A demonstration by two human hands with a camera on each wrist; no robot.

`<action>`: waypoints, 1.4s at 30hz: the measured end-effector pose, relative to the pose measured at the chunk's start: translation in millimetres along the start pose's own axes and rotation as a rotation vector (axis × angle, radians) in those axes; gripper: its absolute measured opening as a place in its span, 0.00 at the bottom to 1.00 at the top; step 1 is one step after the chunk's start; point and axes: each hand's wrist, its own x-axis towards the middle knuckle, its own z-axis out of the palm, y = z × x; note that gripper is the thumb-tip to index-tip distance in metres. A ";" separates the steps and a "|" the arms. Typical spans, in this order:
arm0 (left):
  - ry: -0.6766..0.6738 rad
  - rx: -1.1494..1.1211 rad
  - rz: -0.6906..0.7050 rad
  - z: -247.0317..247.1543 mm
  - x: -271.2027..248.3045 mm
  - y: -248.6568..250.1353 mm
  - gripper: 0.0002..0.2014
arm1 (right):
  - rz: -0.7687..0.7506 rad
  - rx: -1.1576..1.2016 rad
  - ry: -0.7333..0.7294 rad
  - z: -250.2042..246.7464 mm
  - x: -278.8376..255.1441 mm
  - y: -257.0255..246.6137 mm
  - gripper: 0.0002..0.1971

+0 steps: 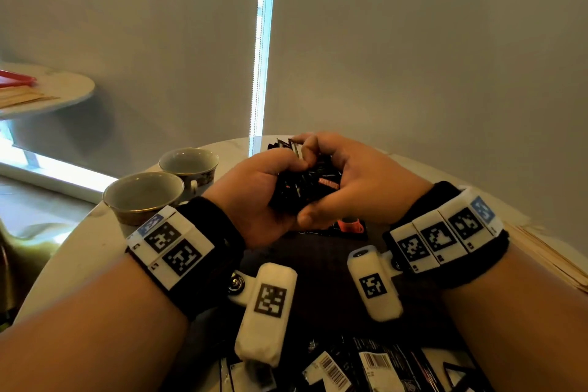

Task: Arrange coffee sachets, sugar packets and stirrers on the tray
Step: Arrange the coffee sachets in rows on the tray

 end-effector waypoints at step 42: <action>0.570 -0.034 0.083 -19.8 7.2 5.7 0.18 | 0.573 0.144 0.437 -27.5 19.5 78.7 0.01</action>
